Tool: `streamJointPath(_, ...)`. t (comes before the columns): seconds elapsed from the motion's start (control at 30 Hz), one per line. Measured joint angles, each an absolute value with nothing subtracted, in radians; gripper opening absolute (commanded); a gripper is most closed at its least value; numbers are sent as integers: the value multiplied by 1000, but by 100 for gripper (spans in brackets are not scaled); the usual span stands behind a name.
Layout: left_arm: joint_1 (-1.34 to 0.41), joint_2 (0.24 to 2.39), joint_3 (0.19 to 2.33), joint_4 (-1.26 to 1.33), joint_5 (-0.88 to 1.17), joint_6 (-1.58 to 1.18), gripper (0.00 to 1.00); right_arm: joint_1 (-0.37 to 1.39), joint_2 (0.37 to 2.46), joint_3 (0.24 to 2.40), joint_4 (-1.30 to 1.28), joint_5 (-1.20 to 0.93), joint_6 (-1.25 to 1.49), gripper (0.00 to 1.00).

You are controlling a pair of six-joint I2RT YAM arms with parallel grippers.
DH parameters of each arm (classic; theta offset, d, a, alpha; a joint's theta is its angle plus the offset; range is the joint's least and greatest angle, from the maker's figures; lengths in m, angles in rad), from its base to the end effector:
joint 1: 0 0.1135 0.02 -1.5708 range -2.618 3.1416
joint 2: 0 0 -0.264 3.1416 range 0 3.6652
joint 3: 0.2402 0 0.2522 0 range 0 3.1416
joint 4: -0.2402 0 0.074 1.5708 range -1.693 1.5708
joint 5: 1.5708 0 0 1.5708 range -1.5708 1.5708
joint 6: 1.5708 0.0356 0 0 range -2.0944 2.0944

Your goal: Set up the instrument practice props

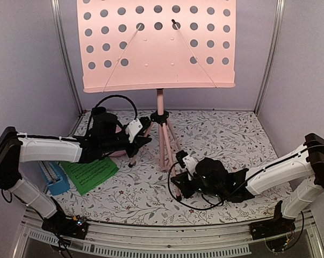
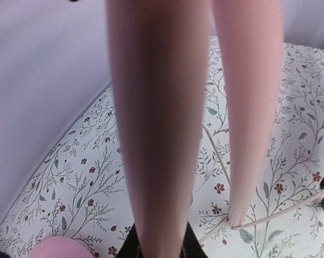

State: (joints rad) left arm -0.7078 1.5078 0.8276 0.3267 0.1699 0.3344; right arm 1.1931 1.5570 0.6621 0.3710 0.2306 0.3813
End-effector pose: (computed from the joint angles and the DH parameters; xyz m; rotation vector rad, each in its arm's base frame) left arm 0.2498 -0.2217 0.2318 1.0643 1.6231 -0.4128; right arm 0.1221 0.2856 0.1695 -0.7187 2.0372 0.7050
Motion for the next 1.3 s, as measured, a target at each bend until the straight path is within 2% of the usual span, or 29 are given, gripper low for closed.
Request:
streamJointPath(0.33,-708,1491,820,300,139,377,0,1231,1608,701,369,258,407,0)
streamJointPath(0.43,-707,1492,818,304,142,382,0,1234,1614,715,353,259,406,6)
streamJointPath(0.57,-704,1500,818,317,156,387,0,1237,1618,738,319,265,398,18)
streamJointPath(0.73,-684,1537,824,362,166,381,0,1246,1633,780,256,253,365,38)
streamJointPath(0.9,-659,1564,837,392,163,383,4,1265,1647,815,231,223,333,67)
streamJointPath(1.0,-655,1567,837,396,163,385,11,1271,1637,814,232,202,311,78)
streamJointPath(1.07,-655,1567,837,396,163,384,20,1271,1606,793,237,196,289,83)
streamJointPath(1.23,-648,1562,833,376,148,369,54,1223,1428,680,287,162,225,90)
streamJointPath(1.3,-636,1539,804,381,147,352,64,1164,1363,642,311,138,197,91)
